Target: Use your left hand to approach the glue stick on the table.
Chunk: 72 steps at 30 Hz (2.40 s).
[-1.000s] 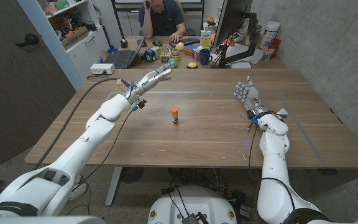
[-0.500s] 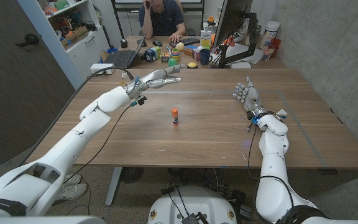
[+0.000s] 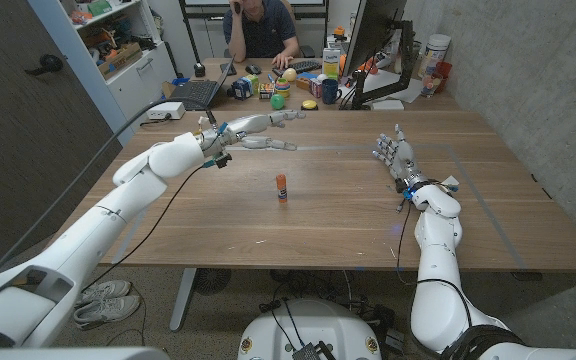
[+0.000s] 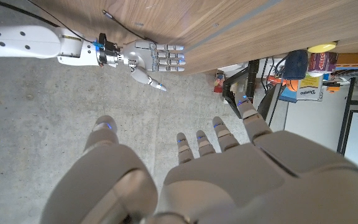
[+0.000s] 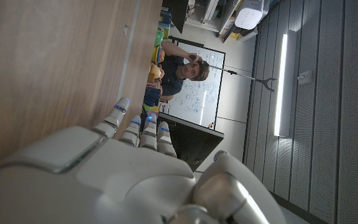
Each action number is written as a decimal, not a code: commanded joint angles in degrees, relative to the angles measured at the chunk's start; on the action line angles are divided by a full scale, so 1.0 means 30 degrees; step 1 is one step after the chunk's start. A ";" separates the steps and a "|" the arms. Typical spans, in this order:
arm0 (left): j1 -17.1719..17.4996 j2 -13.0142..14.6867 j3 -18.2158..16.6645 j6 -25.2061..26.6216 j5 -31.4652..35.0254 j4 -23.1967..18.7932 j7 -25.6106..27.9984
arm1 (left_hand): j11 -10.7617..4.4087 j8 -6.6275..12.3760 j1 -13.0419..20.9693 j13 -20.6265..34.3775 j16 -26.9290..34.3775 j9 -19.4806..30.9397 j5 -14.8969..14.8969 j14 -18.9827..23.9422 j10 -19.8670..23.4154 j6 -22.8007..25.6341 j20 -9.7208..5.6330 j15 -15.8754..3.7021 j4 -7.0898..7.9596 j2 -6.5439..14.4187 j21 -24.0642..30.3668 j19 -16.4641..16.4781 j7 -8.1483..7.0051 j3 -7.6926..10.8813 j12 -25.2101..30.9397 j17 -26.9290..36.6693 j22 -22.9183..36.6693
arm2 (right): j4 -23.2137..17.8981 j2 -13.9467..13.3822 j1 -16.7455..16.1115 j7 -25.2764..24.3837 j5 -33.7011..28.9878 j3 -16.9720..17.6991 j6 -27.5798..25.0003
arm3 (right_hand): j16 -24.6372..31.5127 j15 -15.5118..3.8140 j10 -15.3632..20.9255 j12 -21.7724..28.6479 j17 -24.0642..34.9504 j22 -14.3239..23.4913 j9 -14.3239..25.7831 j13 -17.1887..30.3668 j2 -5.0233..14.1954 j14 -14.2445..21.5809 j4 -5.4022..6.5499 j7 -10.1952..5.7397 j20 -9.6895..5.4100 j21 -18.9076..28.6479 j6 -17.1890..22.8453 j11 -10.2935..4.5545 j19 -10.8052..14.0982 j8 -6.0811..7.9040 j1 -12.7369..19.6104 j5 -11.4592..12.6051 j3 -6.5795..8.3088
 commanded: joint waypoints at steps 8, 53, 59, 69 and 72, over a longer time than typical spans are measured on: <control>0.1758 0.1362 -0.0162 0.1564 0.5440 -0.3019 0.2039 | -0.0064 0.0177 0.1677 -0.0045 -0.0124 0.0096 0.0307 -0.0224 -0.0551 0.0680 0.0070 -0.0099 -0.0364 0.0251 -0.0130 0.0553 -0.0033 0.0198 -0.0048 -0.0066 -0.0055 | 0.0236 0.0143 0.0101 0.0181 -0.0196 0.0100 0.0155 | 0.0094 0.0273 0.0130 0.0096 0.0033 0.0047 0.0047 0.0036 0.0142 -0.0012 0.0029 0.0154 0.0106 -0.0111 -0.0051 -0.0187 0.0091 0.0079 0.0144 0.0194 -0.0166; 0.0874 0.1587 0.1799 0.1657 0.5556 -0.1685 0.0281 | -0.0513 0.0541 0.5126 -0.0019 0.0435 0.0191 0.0445 0.1946 0.3027 0.3125 -0.1045 -0.1083 -0.0076 0.0099 0.0072 0.3404 -0.0006 -0.0503 0.0860 -0.0090 -0.0024 | 0.0949 0.0101 0.0547 0.0081 -0.0402 0.0154 0.0374 | 0.0099 0.0326 0.0128 0.0096 0.0029 0.0051 0.0044 0.0035 0.0223 0.0023 0.0013 0.0143 0.0094 -0.0321 -0.0077 -0.0231 0.0183 0.0075 0.0176 0.0290 -0.0507; 0.0793 0.1541 0.1868 0.1712 0.5454 -0.1620 0.0112 | -0.0537 0.0781 0.5415 -0.0005 0.0486 0.0227 0.0481 0.2373 0.3409 0.4024 -0.1336 -0.1301 -0.0051 0.0135 0.0137 0.3986 -0.0005 -0.0580 0.0782 -0.0099 -0.0012 | 0.1105 0.0058 0.0646 0.0084 -0.0447 0.0173 0.0390 | 0.0098 0.0354 0.0137 0.0099 0.0028 0.0052 0.0044 0.0035 0.0231 0.0024 0.0012 0.0141 0.0106 -0.0351 -0.0073 -0.0232 0.0186 0.0078 0.0179 0.0302 -0.0551; 0.0610 0.1479 0.1999 0.1843 0.5521 -0.1583 -0.0072 | -0.0497 0.0868 0.5519 0.0005 0.0401 0.0226 0.0480 0.2329 0.3304 0.4482 -0.1334 -0.1294 -0.0002 0.0149 0.0000 0.3890 -0.0020 -0.0655 0.0601 -0.0090 -0.0009 | 0.1407 -0.0005 0.0823 0.0052 -0.0484 0.0256 0.0500 | 0.0090 0.0439 0.0137 0.0100 0.0028 0.0054 0.0044 0.0036 0.0256 0.0011 0.0011 0.0133 0.0175 -0.0423 -0.0067 -0.0275 0.0172 0.0083 0.0183 0.0326 -0.0642; 0.0576 0.1467 0.2029 0.1875 0.5530 -0.1577 -0.0118 | -0.0496 0.0875 0.5536 0.0006 0.0373 0.0224 0.0480 0.2286 0.3288 0.4545 -0.1335 -0.1310 0.0005 0.0153 -0.0019 0.3878 -0.0022 -0.0667 0.0573 -0.0088 -0.0008 | 0.1520 -0.0049 0.0887 0.0076 -0.0504 0.0273 0.0522 | 0.0089 0.0453 0.0124 0.0095 0.0028 0.0054 0.0044 0.0036 0.0264 0.0010 0.0011 0.0125 0.0171 -0.0439 -0.0062 -0.0258 0.0174 0.0085 0.0185 0.0333 -0.0663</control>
